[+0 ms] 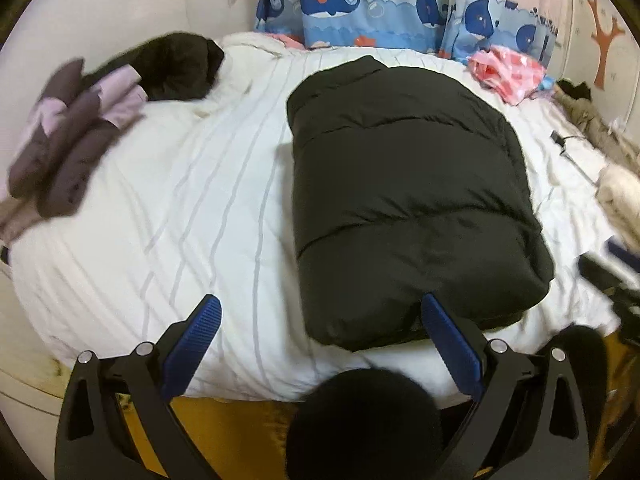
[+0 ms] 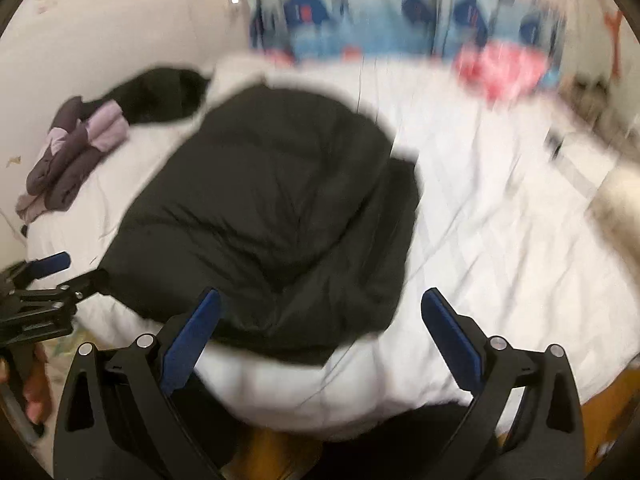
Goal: Fold large clothes
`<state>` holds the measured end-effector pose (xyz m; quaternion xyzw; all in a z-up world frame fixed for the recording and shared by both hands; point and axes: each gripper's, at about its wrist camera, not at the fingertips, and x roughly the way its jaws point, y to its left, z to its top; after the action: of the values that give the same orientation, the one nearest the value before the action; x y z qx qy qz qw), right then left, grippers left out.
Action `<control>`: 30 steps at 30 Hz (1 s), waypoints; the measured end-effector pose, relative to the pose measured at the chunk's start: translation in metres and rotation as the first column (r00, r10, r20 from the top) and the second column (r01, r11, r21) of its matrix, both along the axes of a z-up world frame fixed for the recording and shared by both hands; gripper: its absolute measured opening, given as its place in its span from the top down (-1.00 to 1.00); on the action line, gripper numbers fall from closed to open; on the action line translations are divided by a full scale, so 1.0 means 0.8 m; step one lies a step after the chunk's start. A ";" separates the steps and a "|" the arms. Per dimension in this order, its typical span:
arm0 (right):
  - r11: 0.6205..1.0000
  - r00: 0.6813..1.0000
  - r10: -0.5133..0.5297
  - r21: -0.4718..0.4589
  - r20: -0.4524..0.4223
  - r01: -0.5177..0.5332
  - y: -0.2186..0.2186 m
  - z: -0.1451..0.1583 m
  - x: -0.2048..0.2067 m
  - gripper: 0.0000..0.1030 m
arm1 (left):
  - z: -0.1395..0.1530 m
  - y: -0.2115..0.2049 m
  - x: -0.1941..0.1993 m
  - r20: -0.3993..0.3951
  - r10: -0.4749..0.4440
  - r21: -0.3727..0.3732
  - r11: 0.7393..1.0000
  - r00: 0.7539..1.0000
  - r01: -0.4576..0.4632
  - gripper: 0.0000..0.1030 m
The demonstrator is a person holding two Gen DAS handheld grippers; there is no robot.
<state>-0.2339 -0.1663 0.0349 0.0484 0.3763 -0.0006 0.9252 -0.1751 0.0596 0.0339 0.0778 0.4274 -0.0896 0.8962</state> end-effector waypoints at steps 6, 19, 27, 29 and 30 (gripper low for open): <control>1.000 0.999 0.006 0.020 -0.045 -0.005 0.001 -0.015 -0.007 -0.88 | 0.012 -0.005 -0.019 0.042 0.003 0.006 1.000 0.999 -0.004 -0.86; 0.996 0.999 -0.030 -0.087 0.019 0.031 0.038 -0.003 -0.033 -0.88 | 0.033 -0.005 -0.038 0.074 -0.012 -0.025 1.000 0.997 0.014 -0.86; 0.996 0.998 -0.040 -0.083 -0.046 0.036 0.042 -0.002 -0.032 -0.88 | 0.041 -0.014 -0.048 0.058 -0.031 -0.014 0.999 0.998 0.032 -0.86; 0.998 0.996 -0.040 -0.060 -0.074 0.036 0.041 -0.003 -0.030 -0.88 | 0.040 -0.014 -0.049 0.052 -0.027 -0.010 1.000 0.998 0.028 -0.86; 0.998 0.996 -0.040 -0.052 -0.076 0.036 0.040 -0.002 -0.031 -0.88 | 0.040 -0.015 -0.050 0.051 -0.021 -0.001 1.000 0.999 0.021 -0.86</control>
<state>-0.2588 -0.1343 0.0332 0.0324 0.4105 -0.0297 0.9108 -0.2150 0.0480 0.0658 0.0837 0.4037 -0.0972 0.9059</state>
